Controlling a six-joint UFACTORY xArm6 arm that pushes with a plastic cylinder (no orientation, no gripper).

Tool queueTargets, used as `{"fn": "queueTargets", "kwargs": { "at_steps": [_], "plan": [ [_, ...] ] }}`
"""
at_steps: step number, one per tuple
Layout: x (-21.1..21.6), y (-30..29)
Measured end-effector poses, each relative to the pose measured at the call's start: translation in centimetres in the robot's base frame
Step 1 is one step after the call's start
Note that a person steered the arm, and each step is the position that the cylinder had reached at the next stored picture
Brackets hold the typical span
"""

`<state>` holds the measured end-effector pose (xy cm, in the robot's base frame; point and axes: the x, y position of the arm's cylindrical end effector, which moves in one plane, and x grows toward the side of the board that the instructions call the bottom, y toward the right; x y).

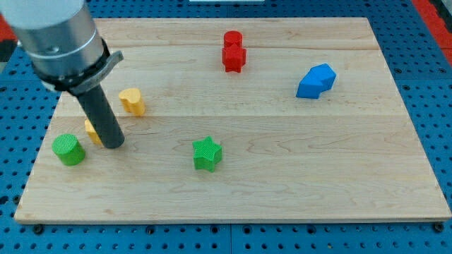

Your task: Push the hexagon into the heart

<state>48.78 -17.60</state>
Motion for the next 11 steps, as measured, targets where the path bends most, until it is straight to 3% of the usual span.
{"fn": "queueTargets", "kwargs": {
  "at_steps": [1, 2, 3, 4, 5, 7, 8, 10, 11],
  "plan": [
    [2.5, -0.5],
    [3.3, -4.8],
    [-0.3, -6.6],
    [-1.3, -0.4],
    [-6.1, 0.1],
    [-0.8, 0.9],
    [0.6, 5.7],
    [-7.6, 4.3],
    [-7.6, 7.1]
  ]
}}
